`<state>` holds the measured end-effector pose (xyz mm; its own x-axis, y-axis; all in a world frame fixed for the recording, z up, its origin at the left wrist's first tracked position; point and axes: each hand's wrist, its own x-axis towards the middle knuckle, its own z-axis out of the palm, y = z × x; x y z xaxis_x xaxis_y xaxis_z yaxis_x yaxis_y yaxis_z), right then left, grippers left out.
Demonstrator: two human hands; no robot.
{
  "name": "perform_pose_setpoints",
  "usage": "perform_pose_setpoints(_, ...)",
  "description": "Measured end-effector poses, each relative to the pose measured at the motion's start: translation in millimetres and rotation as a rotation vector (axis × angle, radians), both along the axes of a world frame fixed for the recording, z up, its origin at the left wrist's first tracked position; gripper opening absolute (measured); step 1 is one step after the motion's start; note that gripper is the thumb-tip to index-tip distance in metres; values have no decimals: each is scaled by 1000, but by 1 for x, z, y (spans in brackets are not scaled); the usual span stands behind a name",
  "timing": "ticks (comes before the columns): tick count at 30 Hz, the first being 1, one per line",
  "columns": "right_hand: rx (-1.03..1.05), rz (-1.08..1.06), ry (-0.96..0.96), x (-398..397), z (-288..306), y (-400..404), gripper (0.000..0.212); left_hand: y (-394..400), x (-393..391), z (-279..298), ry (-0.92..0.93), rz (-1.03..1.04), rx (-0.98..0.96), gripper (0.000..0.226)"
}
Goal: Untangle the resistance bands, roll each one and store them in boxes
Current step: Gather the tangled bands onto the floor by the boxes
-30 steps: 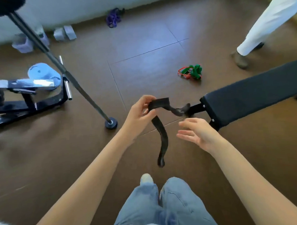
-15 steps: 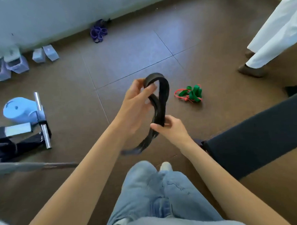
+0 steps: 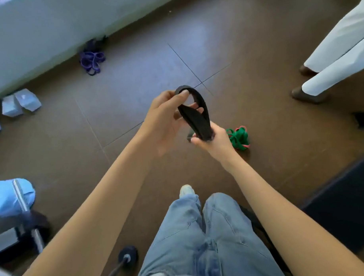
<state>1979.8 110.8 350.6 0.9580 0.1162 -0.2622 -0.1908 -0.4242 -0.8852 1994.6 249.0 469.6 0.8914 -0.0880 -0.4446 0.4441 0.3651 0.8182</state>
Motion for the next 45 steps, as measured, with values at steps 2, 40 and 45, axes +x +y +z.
perform_pose_setpoints(2, 30, -75, 45, 29, -8, -13, 24, 3, 45, -17, 108, 36, 111, 10)
perform_pose_setpoints(40, -796, 218, 533, 233, -632, -160, 18, -67, 218, -667, 678, -226, 652, 13)
perform_pose_setpoints(45, -473, 112, 451, 257, -439, -98, 19, -26, 261, -536, 855, -157, 713, 31)
